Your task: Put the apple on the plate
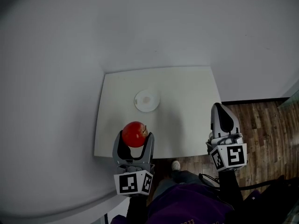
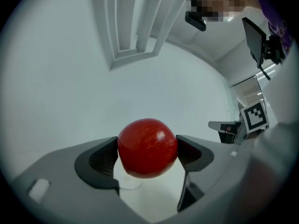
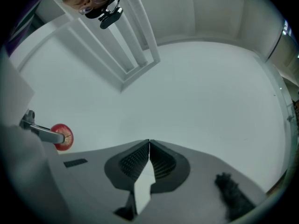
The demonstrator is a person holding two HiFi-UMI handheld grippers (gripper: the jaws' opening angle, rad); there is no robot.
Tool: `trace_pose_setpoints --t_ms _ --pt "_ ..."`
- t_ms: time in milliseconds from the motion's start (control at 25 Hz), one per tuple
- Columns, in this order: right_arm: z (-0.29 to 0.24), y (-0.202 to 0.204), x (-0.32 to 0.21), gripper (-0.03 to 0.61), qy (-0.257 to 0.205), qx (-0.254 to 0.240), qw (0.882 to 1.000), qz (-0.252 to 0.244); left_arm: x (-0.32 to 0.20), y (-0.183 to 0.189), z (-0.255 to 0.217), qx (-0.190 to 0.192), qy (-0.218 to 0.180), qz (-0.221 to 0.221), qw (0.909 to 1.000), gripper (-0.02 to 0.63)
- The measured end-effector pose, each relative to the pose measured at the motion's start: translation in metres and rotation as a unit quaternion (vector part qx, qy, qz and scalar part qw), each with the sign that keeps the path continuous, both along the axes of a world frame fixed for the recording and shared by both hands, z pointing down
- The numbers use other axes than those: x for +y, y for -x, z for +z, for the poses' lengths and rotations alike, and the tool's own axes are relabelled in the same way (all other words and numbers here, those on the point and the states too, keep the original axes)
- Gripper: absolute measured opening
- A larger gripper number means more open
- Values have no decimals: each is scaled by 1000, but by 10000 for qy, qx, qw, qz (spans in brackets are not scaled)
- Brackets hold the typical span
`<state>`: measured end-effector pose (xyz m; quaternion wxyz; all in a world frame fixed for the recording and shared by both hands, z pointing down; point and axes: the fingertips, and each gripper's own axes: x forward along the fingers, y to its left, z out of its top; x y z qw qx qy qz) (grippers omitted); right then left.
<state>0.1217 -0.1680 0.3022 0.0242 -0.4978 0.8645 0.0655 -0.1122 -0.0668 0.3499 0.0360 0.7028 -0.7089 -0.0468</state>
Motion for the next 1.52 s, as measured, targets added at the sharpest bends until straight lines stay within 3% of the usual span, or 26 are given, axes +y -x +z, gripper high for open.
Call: trace_pose_setpoints --t_ms 280,680,1120,1520 --pt "15 4 -42 12 199 80 9996 -161 -55 -2 23 68 413 102 9991 396" --pt "32 12 -96 11 389 188 9990 99 -132 16 86 232 1050 377 9935 396" --pt "46 18 -131 12 557 363 9966 491 -196 32 183 34 2169 883 9722 397" --pt "53 22 -147 12 667 564 9931 777 -234 37 232 -61 2673 1231 9557 396"
